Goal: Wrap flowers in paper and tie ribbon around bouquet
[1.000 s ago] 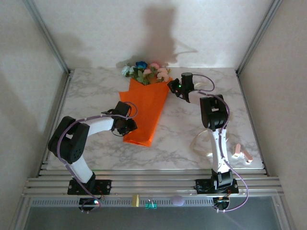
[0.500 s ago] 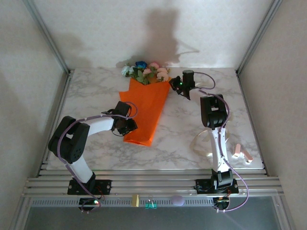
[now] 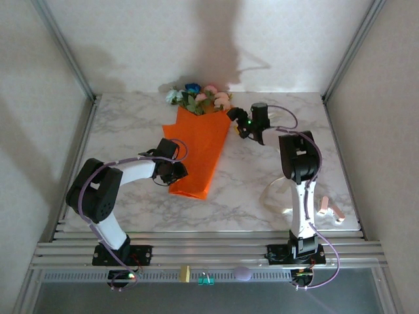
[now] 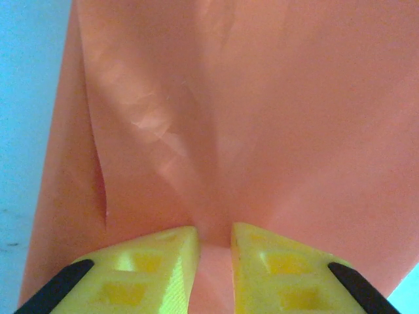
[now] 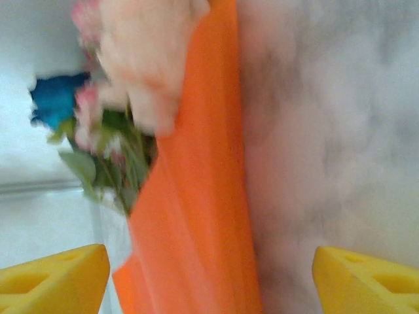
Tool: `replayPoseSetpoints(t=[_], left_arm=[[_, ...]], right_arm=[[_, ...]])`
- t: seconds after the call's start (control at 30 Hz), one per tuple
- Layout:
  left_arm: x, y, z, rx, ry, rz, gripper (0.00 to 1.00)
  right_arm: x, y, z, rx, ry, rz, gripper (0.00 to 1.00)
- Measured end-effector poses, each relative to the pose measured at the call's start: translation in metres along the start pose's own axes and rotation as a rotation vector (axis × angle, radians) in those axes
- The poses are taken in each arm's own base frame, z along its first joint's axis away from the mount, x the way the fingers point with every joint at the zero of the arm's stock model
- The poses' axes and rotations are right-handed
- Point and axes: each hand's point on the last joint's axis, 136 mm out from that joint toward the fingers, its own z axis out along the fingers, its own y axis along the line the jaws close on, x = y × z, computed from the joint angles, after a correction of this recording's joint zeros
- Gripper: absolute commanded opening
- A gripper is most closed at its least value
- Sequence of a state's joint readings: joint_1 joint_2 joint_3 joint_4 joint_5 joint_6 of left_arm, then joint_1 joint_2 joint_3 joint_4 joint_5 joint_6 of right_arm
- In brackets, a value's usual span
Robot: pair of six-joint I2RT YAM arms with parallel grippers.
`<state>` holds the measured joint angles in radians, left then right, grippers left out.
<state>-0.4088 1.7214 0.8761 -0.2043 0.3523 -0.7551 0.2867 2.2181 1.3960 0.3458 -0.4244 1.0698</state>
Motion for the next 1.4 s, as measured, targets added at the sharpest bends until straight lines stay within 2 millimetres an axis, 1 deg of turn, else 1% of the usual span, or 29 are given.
replayPoseSetpoints(t=[0.07, 0.1, 0.23, 0.3, 0.33, 0.37, 0.4, 0.47, 0.53, 0.57, 0.63, 0.73, 0.77, 0.8, 0.9, 0.93, 0.97, 1.0, 1.03, 1.07, 1.13, 1.3, 1.4], left_arm=[[0.000, 0.000, 0.000, 0.002, -0.001, 0.001, 0.23], [0.000, 0.000, 0.000, 0.003, -0.002, 0.001, 0.23], [0.000, 0.000, 0.000, 0.006, -0.005, 0.002, 0.23], [0.000, 0.000, 0.000, 0.006, -0.005, 0.002, 0.23], [0.000, 0.000, 0.000, 0.007, -0.005, 0.002, 0.23], [0.000, 0.000, 0.000, 0.007, -0.005, 0.003, 0.23], [0.000, 0.000, 0.000, 0.007, -0.006, 0.003, 0.23], [0.000, 0.000, 0.000, 0.008, -0.006, 0.006, 0.23], [0.000, 0.000, 0.000, 0.008, -0.006, 0.008, 0.23], [0.000, -0.001, 0.000, 0.008, -0.006, 0.011, 0.23], [-0.001, -0.001, 0.000, 0.010, -0.008, 0.016, 0.23], [0.000, -0.001, 0.000, 0.013, -0.008, 0.025, 0.23], [0.000, -0.001, 0.000, 0.014, -0.008, 0.027, 0.23], [0.000, -0.001, 0.000, 0.014, -0.008, 0.030, 0.23], [0.000, -0.001, 0.001, 0.016, -0.009, 0.035, 0.23], [-0.001, -0.001, 0.001, 0.016, -0.009, 0.038, 0.23], [0.000, -0.001, 0.001, 0.016, -0.009, 0.039, 0.23], [0.000, -0.001, 0.001, 0.017, -0.010, 0.042, 0.23], [-0.001, -0.002, 0.001, 0.018, -0.010, 0.044, 0.23], [-0.001, -0.002, 0.001, 0.018, -0.010, 0.046, 0.23], [0.000, -0.001, 0.001, 0.019, -0.010, 0.049, 0.23], [0.000, -0.002, 0.001, 0.023, -0.011, 0.051, 0.23], [-0.001, -0.002, 0.001, 0.026, -0.013, 0.053, 0.23]], right_arm=[[0.040, -0.004, -0.013, 0.018, 0.054, 0.006, 0.74], [0.064, -0.005, -0.019, 0.019, 0.081, 0.002, 0.72], [0.154, 0.002, -0.033, 0.012, 0.213, -0.020, 0.65], [0.191, 0.004, -0.039, 0.008, 0.272, -0.022, 0.59], [0.205, 0.002, -0.041, 0.008, 0.282, -0.030, 0.58], [0.215, 0.003, -0.045, 0.008, 0.305, -0.020, 0.57], [0.226, -0.001, -0.049, 0.013, 0.313, -0.019, 0.57], [0.237, -0.004, -0.057, 0.015, 0.321, -0.009, 0.56], [0.244, -0.007, -0.065, 0.021, 0.327, 0.001, 0.54], [0.248, -0.010, -0.070, 0.029, 0.330, 0.006, 0.51], [0.255, -0.014, -0.076, 0.042, 0.338, 0.008, 0.43], [0.263, -0.020, -0.076, 0.067, 0.347, 0.013, 0.22], [0.266, -0.023, -0.076, 0.074, 0.353, 0.014, 0.10], [0.268, -0.025, -0.074, 0.081, 0.354, 0.021, 0.00], [0.269, -0.031, -0.072, 0.087, 0.350, 0.045, 0.00], [0.269, -0.031, -0.072, 0.087, 0.347, 0.047, 0.09], [0.269, -0.032, -0.073, 0.086, 0.343, 0.047, 0.32], [0.269, -0.029, -0.074, 0.075, 0.341, 0.045, 0.49], [0.268, -0.024, -0.075, 0.058, 0.337, 0.042, 0.54], [0.267, -0.018, -0.077, 0.039, 0.332, 0.039, 0.56], [0.271, -0.010, -0.081, 0.017, 0.334, 0.026, 0.56], [0.286, -0.012, -0.083, 0.031, 0.341, 0.015, 0.46], [0.300, -0.014, -0.084, 0.044, 0.356, 0.016, 0.34]])
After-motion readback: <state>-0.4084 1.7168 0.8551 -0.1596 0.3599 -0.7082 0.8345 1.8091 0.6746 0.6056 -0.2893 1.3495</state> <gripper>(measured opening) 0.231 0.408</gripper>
